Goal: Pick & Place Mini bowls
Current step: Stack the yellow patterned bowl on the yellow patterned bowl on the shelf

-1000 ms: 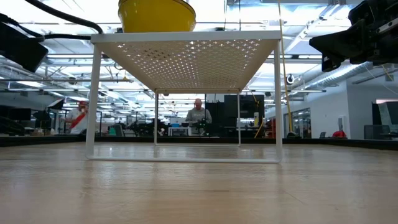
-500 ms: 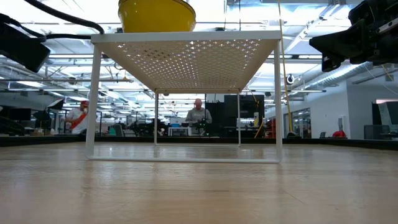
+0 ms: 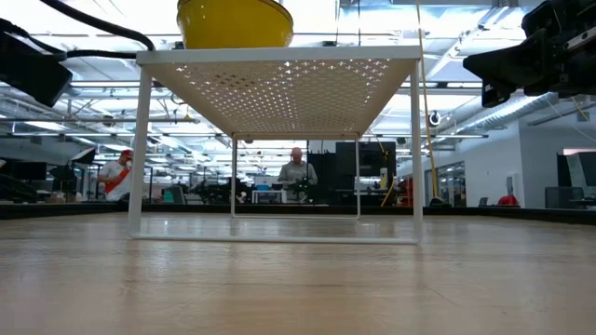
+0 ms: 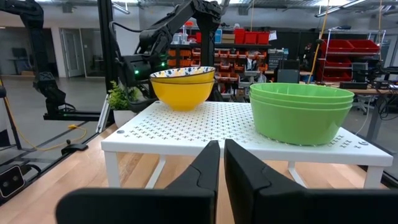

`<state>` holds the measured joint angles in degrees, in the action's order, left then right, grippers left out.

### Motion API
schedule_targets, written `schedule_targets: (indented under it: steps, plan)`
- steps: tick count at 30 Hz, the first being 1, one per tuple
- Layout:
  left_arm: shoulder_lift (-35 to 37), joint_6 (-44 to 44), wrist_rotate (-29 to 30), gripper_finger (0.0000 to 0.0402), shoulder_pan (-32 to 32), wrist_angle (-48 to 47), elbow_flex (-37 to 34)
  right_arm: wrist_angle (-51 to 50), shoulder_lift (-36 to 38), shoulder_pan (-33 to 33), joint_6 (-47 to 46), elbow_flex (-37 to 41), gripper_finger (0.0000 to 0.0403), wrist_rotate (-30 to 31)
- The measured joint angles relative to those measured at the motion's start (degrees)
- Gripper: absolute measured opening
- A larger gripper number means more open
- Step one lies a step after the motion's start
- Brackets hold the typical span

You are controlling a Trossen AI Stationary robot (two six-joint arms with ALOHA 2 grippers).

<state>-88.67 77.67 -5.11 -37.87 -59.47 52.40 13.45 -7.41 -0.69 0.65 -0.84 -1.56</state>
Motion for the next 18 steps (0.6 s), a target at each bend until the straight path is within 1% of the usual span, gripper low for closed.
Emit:
schedule_targets:
  steps: [2, 5, 11, 14, 18]
  plan:
    - [-0.1, 0.0, 0.2, 0.0064, 0.0, -0.1, -0.1, 0.0, 0.0, 0.0, 0.0, 0.0, 0.0015, 0.0]
    - [-0.1, 0.0, 0.2, 0.0067, 0.0, -0.1, -0.1, 0.0, 0.0, 0.0, 0.0, 0.0, 0.0014, 0.0]
    - [0.1, -0.4, -0.1, 0.0044, 0.0, 0.0, 0.1, 0.0, 0.0, 0.0, 0.0, 0.0, 0.0014, 0.0]
    - [0.1, -0.4, -0.1, 0.0042, 0.0, 0.1, 0.1, 0.0, 0.0, 0.0, 0.0, 0.0, 0.0013, 0.0]
    - [-0.1, -0.4, 0.1, 0.0059, 0.0, 0.0, -0.1, 0.0, 0.0, 0.0, 0.0, 0.0, 0.0012, 0.0]
